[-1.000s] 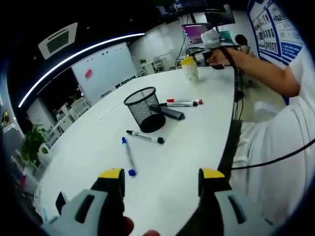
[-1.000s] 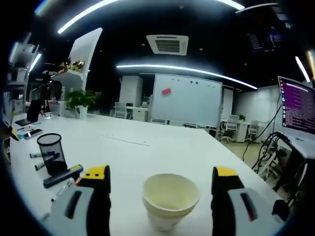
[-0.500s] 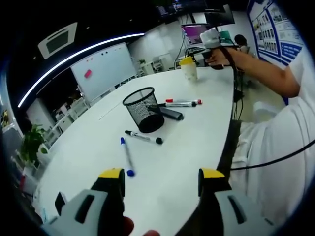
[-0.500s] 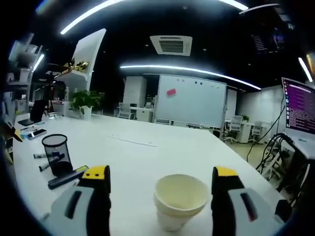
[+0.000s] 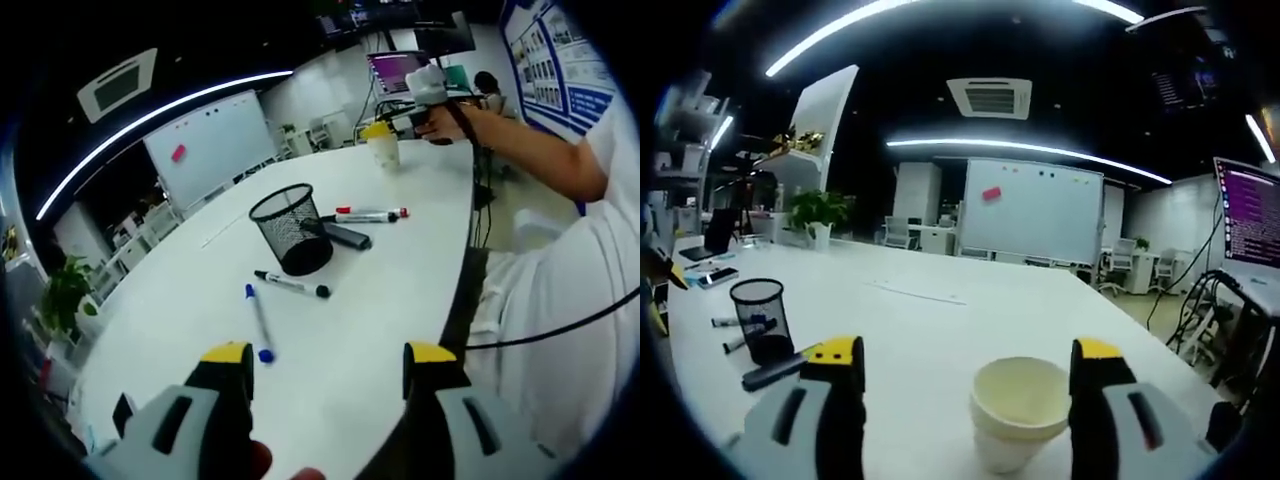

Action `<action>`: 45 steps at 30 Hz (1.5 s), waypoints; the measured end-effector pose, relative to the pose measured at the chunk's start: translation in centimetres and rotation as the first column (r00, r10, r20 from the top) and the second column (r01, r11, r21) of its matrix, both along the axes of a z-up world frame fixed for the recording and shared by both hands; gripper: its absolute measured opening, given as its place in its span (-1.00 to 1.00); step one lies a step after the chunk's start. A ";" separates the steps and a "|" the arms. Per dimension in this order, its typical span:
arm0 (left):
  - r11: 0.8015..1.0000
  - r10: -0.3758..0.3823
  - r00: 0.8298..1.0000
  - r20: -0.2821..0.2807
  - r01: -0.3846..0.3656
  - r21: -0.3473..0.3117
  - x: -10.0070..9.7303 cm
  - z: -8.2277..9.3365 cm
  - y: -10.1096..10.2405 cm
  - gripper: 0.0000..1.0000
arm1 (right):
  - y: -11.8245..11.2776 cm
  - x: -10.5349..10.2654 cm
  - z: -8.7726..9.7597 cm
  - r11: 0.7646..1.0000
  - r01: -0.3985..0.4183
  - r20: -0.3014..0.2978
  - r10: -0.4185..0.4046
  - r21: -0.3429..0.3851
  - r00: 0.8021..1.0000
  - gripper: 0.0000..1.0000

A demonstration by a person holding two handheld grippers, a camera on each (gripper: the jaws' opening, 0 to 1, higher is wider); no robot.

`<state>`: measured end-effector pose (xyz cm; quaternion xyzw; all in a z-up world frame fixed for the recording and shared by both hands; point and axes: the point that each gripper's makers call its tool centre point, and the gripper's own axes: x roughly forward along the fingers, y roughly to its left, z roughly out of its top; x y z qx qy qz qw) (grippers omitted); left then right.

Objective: Place the scattered laser pointers and whiteboard markers into the pen holder and stack the scattered paper cups together

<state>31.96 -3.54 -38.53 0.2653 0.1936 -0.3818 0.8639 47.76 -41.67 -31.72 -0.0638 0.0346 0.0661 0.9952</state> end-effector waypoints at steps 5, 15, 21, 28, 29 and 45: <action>1.000 0.003 1.000 0.000 -0.003 0.000 0.1 0.0 0.1 0.22 | 0.4 -0.3 -0.2 1.000 -0.005 -0.005 0.005 -0.008 1.000 0.68; 1.000 0.001 1.000 -0.003 -0.001 0.000 0.0 -0.1 0.1 0.22 | 1.0 -0.4 -0.5 1.000 -0.025 -0.014 0.025 -0.014 1.000 0.65; 1.000 0.006 1.000 -0.006 -0.006 0.008 0.2 -0.3 0.2 0.22 | 1.3 0.0 -1.0 0.998 -0.050 -0.029 0.049 -0.023 0.998 0.63; 1.000 0.007 1.000 -0.005 -0.007 0.010 0.3 -0.3 0.1 0.22 | 1.1 0.4 -0.9 0.998 -0.051 -0.024 0.051 -0.027 0.998 0.63; 1.000 0.006 1.000 -0.005 -0.006 0.009 0.2 -0.3 0.1 0.22 | 1.2 0.3 -1.0 0.998 -0.054 -0.026 0.053 -0.029 0.998 0.63; 1.000 0.000 1.000 -0.004 0.000 0.009 0.3 -0.2 0.0 0.22 | 2.1 -0.5 -0.8 0.996 -0.077 -0.023 0.075 -0.046 0.997 0.63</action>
